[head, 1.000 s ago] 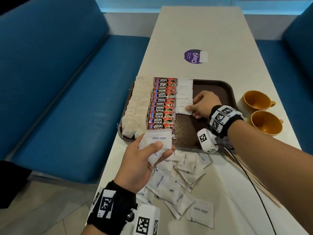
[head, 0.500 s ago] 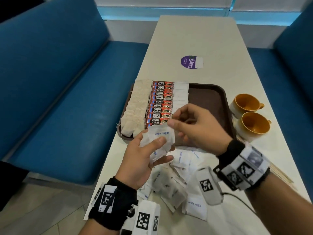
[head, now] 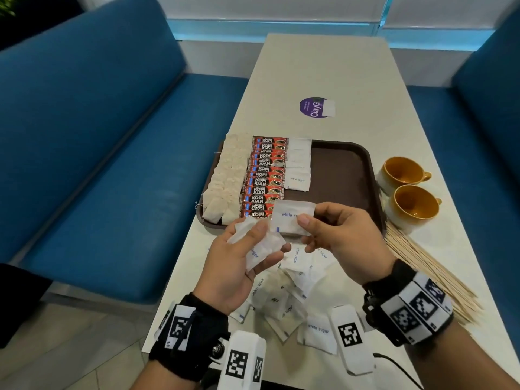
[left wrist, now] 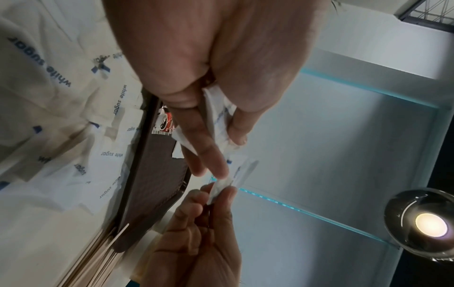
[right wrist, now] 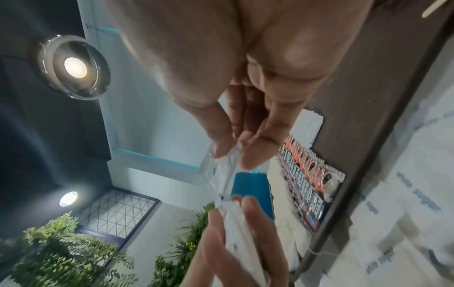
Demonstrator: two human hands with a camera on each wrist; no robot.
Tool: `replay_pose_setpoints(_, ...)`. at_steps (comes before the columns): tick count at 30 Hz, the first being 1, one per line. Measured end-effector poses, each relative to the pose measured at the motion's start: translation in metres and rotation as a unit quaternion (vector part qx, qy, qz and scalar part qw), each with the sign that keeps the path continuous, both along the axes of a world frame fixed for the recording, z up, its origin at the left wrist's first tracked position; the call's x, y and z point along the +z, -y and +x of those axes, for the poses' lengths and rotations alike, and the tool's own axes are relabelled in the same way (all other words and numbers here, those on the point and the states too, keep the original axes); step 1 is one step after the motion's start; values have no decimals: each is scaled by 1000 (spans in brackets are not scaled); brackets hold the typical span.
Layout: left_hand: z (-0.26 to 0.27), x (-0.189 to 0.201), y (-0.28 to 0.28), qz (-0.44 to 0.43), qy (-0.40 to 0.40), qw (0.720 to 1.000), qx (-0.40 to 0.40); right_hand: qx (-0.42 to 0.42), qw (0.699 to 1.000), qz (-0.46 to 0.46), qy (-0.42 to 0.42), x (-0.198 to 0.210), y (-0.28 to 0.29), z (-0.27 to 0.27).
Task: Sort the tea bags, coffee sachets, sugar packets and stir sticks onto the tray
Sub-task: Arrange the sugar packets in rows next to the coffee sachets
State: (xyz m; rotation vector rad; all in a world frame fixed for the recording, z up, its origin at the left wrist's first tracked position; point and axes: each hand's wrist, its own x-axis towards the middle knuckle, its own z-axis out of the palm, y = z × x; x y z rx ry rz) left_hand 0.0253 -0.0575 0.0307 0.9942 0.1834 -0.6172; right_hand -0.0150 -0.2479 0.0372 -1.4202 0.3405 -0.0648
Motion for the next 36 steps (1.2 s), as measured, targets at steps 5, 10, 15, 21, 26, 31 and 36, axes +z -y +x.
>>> replay_pose_setpoints(5, 7, -6, -2, -26, -23, 999, 35, -29, 999, 20, -6, 1, 22, 16)
replay_pose_setpoints(10, 16, -18, -6, -61, -36, 997, 34, -52, 992, -82, -75, -10, 51, 57)
replay_pose_setpoints(15, 24, -27, -8, -65, -36, 997, 35, -54, 977, -149, -143, -40, 70, 102)
replay_pose_setpoints(21, 30, -33, -7, -50, -31, 998, 30, -26, 961, -196, -196, -69, 75, 139)
replay_pose_setpoints(26, 33, -33, -9, -48, -30, 998, 21, -39, 952, -213, -215, -73, 75, 147)
replay_pose_setpoints(31, 34, -35, -8, -47, -36, 998, 22, -61, 948, -230, -213, -72, 75, 147)
replay_pose_setpoints(36, 34, -35, -9, -48, -36, 998, 14, -59, 946, -234, -215, -70, 73, 146)
